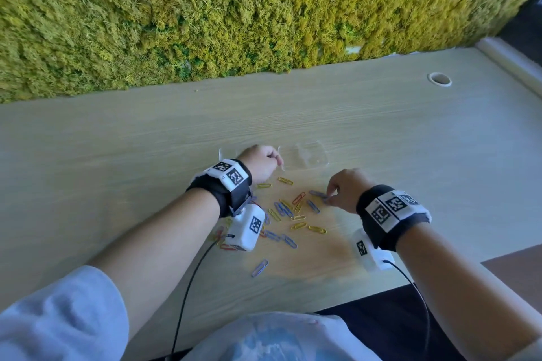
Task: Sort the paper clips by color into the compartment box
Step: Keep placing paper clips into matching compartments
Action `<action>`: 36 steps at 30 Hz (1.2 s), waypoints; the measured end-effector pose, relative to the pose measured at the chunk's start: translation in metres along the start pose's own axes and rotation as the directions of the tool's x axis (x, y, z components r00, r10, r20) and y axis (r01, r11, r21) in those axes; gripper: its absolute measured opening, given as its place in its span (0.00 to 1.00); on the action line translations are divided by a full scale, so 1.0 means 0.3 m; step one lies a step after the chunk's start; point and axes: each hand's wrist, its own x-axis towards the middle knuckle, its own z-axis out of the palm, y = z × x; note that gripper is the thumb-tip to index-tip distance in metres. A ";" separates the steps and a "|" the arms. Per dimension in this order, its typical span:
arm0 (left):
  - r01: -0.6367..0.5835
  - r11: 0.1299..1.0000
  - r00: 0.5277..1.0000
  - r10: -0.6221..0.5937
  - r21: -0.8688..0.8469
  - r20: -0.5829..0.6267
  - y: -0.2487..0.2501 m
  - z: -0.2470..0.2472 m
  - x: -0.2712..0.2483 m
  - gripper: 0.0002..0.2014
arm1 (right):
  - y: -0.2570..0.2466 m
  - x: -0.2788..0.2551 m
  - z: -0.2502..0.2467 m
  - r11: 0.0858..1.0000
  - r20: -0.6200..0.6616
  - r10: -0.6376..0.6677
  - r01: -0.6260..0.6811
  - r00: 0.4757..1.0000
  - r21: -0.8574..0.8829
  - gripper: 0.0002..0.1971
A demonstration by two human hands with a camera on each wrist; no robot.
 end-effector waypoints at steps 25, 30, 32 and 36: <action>-0.136 0.932 0.935 0.233 0.336 -0.268 -0.134 -0.112 -0.086 0.11 | -0.290 0.131 -0.144 0.880 -0.013 -0.151 0.141 0.988 0.453 0.12; -0.075 0.940 0.969 0.148 0.333 -0.199 -0.211 -0.147 -0.149 0.10 | -0.409 0.167 -0.173 0.956 -0.076 -0.284 0.289 0.956 0.060 0.19; -0.045 0.945 0.979 0.107 0.324 -0.176 -0.236 -0.155 -0.168 0.09 | -0.437 0.176 -0.176 0.952 -0.047 -0.305 0.304 0.951 -0.027 0.19; -0.003 0.945 0.987 0.056 0.326 -0.152 -0.277 -0.152 -0.189 0.06 | -0.455 0.178 -0.169 0.939 -0.029 -0.333 0.328 0.942 -0.105 0.20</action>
